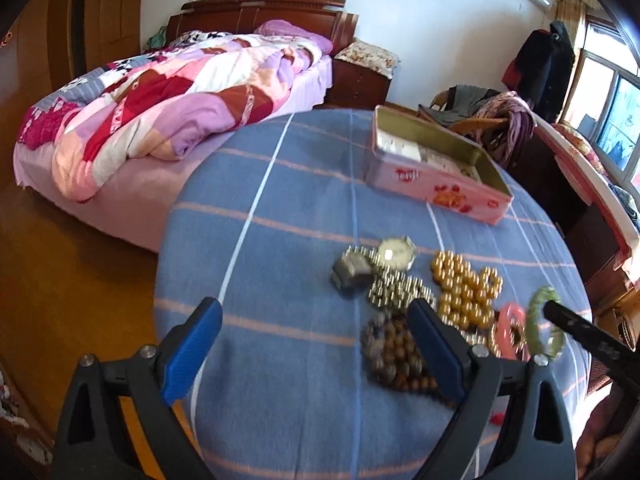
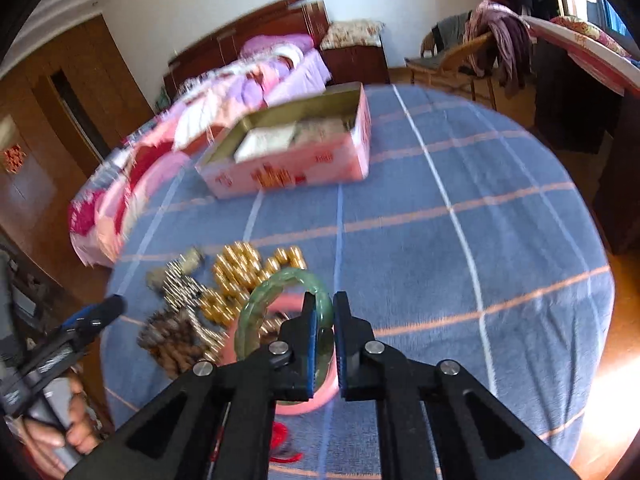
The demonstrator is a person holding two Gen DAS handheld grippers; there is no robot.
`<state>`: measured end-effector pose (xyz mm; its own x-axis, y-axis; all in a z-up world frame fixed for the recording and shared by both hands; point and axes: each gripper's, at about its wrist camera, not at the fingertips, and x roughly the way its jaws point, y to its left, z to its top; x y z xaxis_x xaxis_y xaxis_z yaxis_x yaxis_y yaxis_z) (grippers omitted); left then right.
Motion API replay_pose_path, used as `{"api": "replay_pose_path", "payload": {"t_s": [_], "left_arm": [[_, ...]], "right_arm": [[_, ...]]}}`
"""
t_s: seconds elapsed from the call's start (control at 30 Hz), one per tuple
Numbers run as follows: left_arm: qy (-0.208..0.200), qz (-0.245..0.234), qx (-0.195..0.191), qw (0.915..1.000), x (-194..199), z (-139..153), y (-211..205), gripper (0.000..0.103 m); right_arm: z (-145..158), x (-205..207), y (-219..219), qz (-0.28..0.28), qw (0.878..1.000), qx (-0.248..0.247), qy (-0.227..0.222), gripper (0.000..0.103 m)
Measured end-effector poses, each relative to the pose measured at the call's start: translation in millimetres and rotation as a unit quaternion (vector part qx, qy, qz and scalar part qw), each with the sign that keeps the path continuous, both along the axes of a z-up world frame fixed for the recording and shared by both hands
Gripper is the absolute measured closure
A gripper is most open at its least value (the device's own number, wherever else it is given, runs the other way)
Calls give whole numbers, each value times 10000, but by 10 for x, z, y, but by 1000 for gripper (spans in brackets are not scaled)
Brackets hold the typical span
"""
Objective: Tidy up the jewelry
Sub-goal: 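Grasp the green jade bangle with the right tool while the left tool grasps the silver bead chain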
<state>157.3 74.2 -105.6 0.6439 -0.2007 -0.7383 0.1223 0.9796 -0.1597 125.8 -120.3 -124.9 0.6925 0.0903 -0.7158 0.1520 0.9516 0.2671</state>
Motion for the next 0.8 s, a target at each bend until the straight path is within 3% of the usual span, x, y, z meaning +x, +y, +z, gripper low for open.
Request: {"api": "replay_pose_path", "payload": {"t_s": [0.1, 0.2, 0.37, 0.47, 0.53, 0.57, 0.6, 0.67, 0.8], "left_arm": [[4, -141, 55, 9999, 106, 24, -35, 13], [80, -432, -155, 9989, 129, 39, -132, 18], [483, -772, 257, 9955, 295, -102, -514, 37], [929, -632, 383, 9929, 414, -273, -590, 38], [872, -618, 479, 9931, 425, -279, -617, 38], [847, -659, 593, 9925, 423, -283, -643, 45], [784, -689, 740, 9918, 418, -282, -662, 59], [666, -777, 741, 9920, 414, -271, -649, 79], [616, -952, 319, 9930, 396, -234, -585, 88]], "right_arm": [[197, -37, -37, -54, 9995, 59, -303, 96], [307, -40, -30, -128, 9988, -54, -472, 96], [315, -27, 36, -113, 9983, -181, -540, 96], [309, -37, 36, -114, 9983, -220, -534, 96], [307, -34, 9, -108, 9985, -160, -512, 96], [299, -29, -3, -110, 9986, -148, -503, 96], [296, -30, -14, -127, 9986, -138, -499, 96], [292, -16, -51, -168, 9986, -84, -502, 96], [279, 1, -116, -226, 9984, -13, -519, 96]]}}
